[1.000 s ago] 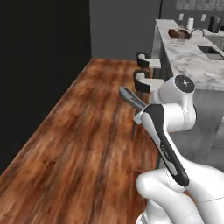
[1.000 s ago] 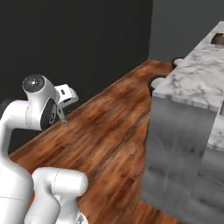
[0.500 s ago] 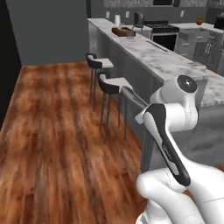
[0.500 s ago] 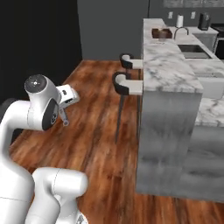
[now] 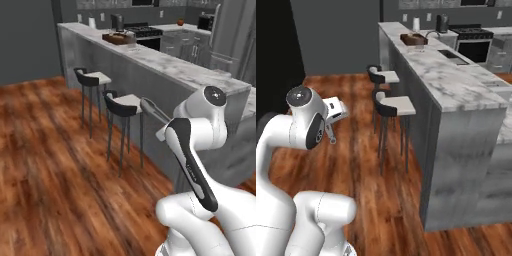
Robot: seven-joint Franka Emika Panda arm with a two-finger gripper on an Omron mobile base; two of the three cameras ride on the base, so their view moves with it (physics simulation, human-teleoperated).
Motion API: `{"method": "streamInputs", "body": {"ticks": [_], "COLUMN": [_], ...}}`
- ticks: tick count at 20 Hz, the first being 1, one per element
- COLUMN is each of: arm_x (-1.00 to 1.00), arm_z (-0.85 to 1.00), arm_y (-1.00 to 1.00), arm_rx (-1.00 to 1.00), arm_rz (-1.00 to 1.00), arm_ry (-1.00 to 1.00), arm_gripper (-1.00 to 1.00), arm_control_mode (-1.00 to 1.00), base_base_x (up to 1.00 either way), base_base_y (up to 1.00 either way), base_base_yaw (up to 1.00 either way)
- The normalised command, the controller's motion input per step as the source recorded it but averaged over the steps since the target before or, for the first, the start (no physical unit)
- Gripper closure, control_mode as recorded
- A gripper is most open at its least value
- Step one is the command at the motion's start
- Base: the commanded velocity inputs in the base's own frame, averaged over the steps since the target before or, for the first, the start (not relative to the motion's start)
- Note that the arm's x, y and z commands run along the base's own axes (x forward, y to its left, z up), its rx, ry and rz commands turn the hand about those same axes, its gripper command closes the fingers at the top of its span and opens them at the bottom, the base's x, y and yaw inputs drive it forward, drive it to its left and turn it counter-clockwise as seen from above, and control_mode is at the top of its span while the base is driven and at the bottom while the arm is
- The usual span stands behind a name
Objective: Take the tongs from the drawer on the right and place them on the dining counter next to the tray containing the hot dog.
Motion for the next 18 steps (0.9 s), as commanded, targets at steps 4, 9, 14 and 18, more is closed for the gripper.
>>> {"method": "streamInputs", "body": {"ticks": [4,9,14,18], "arm_x": [0.0,0.0,0.0,0.0], "arm_z": [0.0,0.0,0.0,0.0], "arm_y": [0.0,0.0,0.0,0.0], "arm_rx": [0.0,0.0,0.0,0.0], "arm_rz": [0.0,0.0,0.0,0.0], "arm_ry": [0.0,0.0,0.0,0.0], "arm_gripper": [1.0,1.0,1.0,1.0], "arm_control_mode": [1.0,1.0,1.0,1.0], "base_base_x": [0.71,0.76,0.88,0.83], "base_base_y": [1.0,1.0,1.0,1.0], "base_base_yaw": [-0.4,-0.39,-0.34,-0.33]}}
